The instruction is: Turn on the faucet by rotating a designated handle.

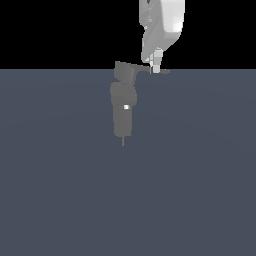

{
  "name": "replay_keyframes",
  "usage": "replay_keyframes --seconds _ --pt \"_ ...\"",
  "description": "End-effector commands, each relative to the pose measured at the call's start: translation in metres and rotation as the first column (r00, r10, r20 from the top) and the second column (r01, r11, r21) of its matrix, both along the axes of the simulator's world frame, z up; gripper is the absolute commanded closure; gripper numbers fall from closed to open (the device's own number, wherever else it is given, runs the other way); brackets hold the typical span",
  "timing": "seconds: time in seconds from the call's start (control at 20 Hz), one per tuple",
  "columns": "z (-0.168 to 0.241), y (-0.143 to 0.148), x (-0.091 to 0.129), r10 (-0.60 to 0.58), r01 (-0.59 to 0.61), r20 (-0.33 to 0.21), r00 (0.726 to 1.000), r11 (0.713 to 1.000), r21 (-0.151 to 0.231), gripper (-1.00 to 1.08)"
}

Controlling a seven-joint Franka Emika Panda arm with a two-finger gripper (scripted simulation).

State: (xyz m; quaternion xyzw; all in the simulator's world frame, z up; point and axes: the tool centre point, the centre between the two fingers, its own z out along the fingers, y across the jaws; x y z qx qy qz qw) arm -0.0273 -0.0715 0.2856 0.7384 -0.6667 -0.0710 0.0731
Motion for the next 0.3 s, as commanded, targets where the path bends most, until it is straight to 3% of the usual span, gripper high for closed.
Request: replay_keyframes --seconds 0.0,0.25 --pt "0.000 -0.022 0.007 -0.026 0.026 0.006 1.000 1.000 -0.006 1.08" --pt "-0.001 -0.034 0.017 -0.030 0.030 0.007 1.000 1.000 -0.006 1.08"
